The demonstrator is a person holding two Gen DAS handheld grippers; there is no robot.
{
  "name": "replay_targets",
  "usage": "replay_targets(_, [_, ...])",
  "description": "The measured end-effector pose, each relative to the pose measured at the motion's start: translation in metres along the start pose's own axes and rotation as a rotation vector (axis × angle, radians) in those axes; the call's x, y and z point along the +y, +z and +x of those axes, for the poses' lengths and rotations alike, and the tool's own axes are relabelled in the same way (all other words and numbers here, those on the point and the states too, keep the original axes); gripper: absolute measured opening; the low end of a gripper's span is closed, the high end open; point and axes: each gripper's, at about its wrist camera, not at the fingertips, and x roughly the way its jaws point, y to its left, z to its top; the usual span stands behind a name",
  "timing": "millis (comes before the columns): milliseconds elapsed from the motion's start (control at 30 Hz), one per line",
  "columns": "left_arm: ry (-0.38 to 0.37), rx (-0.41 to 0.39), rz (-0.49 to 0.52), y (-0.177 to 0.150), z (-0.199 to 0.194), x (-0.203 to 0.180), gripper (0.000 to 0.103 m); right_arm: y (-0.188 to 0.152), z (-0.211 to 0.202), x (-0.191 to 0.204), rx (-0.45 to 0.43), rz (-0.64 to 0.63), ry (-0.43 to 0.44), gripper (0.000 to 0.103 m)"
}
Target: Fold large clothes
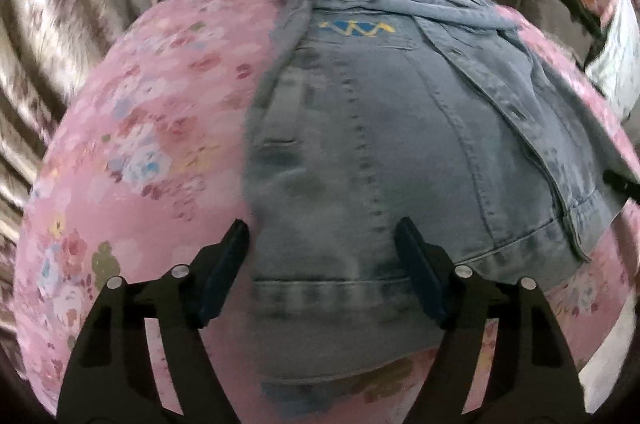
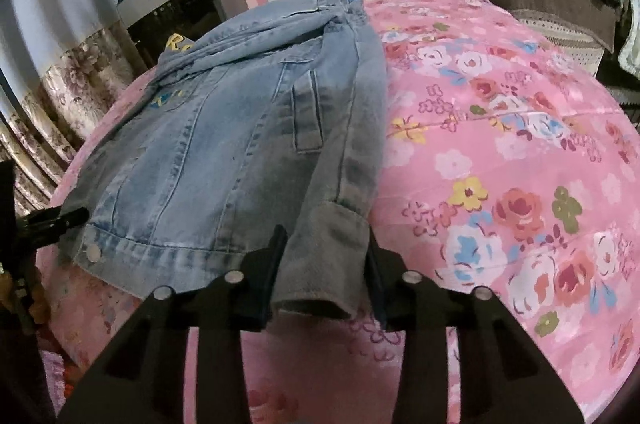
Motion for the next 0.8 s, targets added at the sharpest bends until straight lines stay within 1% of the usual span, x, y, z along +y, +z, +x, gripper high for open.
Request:
replay_targets(67, [-0.016,-0.018,-0.018,-0.001,-0.005,0.006,0.078,-0.001,0.000,-0.001,-0.005,0.005,0.004,0.040])
replay_targets(100, [-0.006,-0.026,-0.022,-0.001,-0.006,0.006,0.082,-0.001,0.000,-0.001,-0.013,0.006,0.002,0.041])
replay_targets(133, [0.017,-0.038,-0.026,-0.001,-0.007,0.006,0.087,-0.002,0.000,0.000,-0.021,0.005,-0.001,0.041])
replay_targets(200, [0.056,-0.053,-0.028,-0.001,-0.007,0.005,0.094,-0.004,0.000,0.000,-0.045,0.005,-0.006,0.041])
replay_targets(233, [0.075,-0.057,-0.031,-0.001,-0.007,0.004,0.095,-0.005,0.000,0.001,-0.055,0.005,-0.010,0.041])
replay_targets(300, [0.077,-0.044,-0.034,-0.001,-0.006,0.002,0.094,-0.008,0.000,0.002,-0.066,0.002,-0.021,0.041])
replay_targets(400, [0.017,0.007,-0.056,-0.002,0.001,0.002,0.089,-0.008,0.001,0.002,-0.062,0.002,-0.024,0.042])
replay_targets(433, [0.032,0.004,-0.045,-0.003,0.001,-0.001,0.085,-0.008,0.001,0.002,-0.060,0.003,-0.024,0.042])
replay_targets(500, [0.036,0.010,-0.028,-0.005,0.001,-0.010,0.084,-0.008,0.000,0.001,-0.053,0.011,-0.023,0.042])
replay_targets(567, [0.039,0.004,-0.025,-0.008,0.000,-0.016,0.078,-0.006,0.000,-0.001,-0.037,0.027,-0.015,0.043])
replay_targets(667, [0.039,-0.005,-0.031,-0.007,-0.001,-0.016,0.070,-0.003,0.003,0.002,-0.026,0.007,-0.020,0.043])
replay_targets(700, [0.040,-0.007,-0.033,-0.004,-0.001,-0.014,0.058,-0.002,0.004,0.004,-0.025,-0.002,-0.024,0.043])
replay_targets(733, [0.028,-0.007,-0.032,-0.002,-0.003,-0.012,0.050,-0.001,0.005,0.006,-0.023,-0.016,-0.025,0.041])
replay_targets(767, [0.012,-0.008,-0.031,-0.001,-0.005,-0.011,0.044,-0.001,0.006,0.008,-0.018,-0.028,-0.021,0.041])
replay_targets(800, [-0.001,-0.017,-0.019,0.001,-0.008,-0.013,0.029,0.000,0.008,0.011,-0.008,-0.051,-0.027,0.041])
